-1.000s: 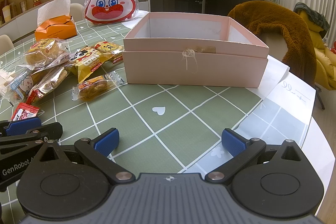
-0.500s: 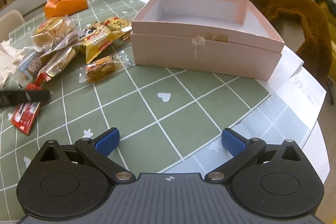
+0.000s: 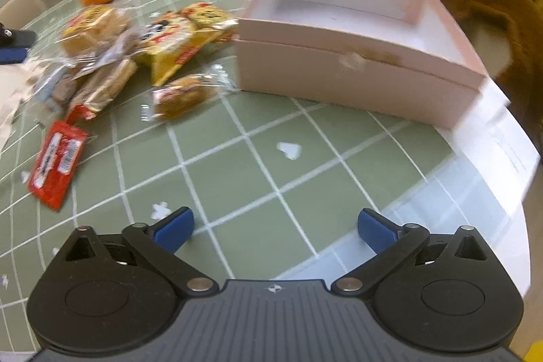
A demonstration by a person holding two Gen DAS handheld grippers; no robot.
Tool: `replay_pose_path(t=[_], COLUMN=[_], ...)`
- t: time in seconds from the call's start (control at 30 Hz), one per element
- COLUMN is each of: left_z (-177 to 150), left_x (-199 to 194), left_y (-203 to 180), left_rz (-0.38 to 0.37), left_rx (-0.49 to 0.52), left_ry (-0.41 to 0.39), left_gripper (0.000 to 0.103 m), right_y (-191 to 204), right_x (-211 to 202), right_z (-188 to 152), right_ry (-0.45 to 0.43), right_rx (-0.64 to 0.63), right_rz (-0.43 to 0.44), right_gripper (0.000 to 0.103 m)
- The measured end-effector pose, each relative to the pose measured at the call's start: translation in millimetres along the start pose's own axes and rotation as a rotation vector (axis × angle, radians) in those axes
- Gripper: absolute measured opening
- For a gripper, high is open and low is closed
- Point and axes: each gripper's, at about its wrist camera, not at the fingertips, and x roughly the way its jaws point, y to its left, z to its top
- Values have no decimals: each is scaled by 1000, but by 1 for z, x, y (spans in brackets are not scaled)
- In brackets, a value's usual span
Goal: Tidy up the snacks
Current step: 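Move the left tool to the red packet while the right tool approaches the small orange snack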
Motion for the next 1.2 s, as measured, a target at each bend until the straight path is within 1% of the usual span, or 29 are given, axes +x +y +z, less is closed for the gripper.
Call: replay_pose_path(t=[0.07, 0.1, 0.13, 0.23, 0.27, 0.3, 0.37, 0.43, 0.5, 0.6, 0.7, 0.77, 0.8, 0.9, 0.93, 0.97, 1.07, 1.13, 1.2], left_z=[-13, -23, -31, -50, -55, -58, -62, -64, -64, -64, -65, -68, -68, -68, -67, -67, -64, -64, -65], left_x=[8, 9, 14, 17, 19, 20, 22, 24, 22, 12, 12, 14, 15, 11, 10, 9, 10, 15, 21], left_y=[-6, -8, -11, -14, -16, -17, -19, -26, -30, -37, -43, -42, -40, -32, -28, -25, -16, -12, -14], left_rz=[-31, -35, -22, 37, 43, 32, 8, 14, 18, 30, 31, 32, 38, 44, 45, 48, 58, 52, 32], left_rx=[55, 80, 103, 128, 134, 136, 144, 168, 185, 201, 201, 185, 170, 120, 100, 85, 47, 32, 28], left_ry=[72, 102, 135, 170, 176, 180, 185, 186, 181, 153, 159, 165, 164, 152, 143, 135, 116, 123, 140], left_gripper=[28, 28, 28, 29, 29, 30, 36, 39, 39, 39, 39, 39, 39, 39, 39, 39, 39, 39, 39], right_y=[1, 2, 4, 11, 12, 14, 13, 11, 8, 5, 9, 17, 20, 27, 30, 34, 44, 45, 43], right_x=[-2, -3, -4, -7, -8, -10, -9, -10, -10, -14, -12, -5, 0, 19, 25, 30, 28, 21, 14], right_z=[3, 4, 5, 6, 6, 6, 5, 4, 3, 3, 18, 34, 41, 60, 63, 66, 63, 55, 43], right_ry=[-31, -44, -54, -79, -82, -83, -77, -66, -65, -89, -107, -117, -113, -83, -72, -59, -54, -47, -43], right_rx=[30, 36, 35, 1, -12, -18, -18, -7, 7, 17, 44, 90, 120, 232, 247, 243, 159, 107, 65], right_rz=[-1, -8, -17, -13, -3, 8, 35, 48, 46, 44, 60, 76, 82, 128, 134, 129, 125, 118, 103], right_gripper=[98, 98, 98, 98, 98, 98, 98, 98, 98, 98, 97, 92, 88, 80, 74, 55, 34, 30, 28])
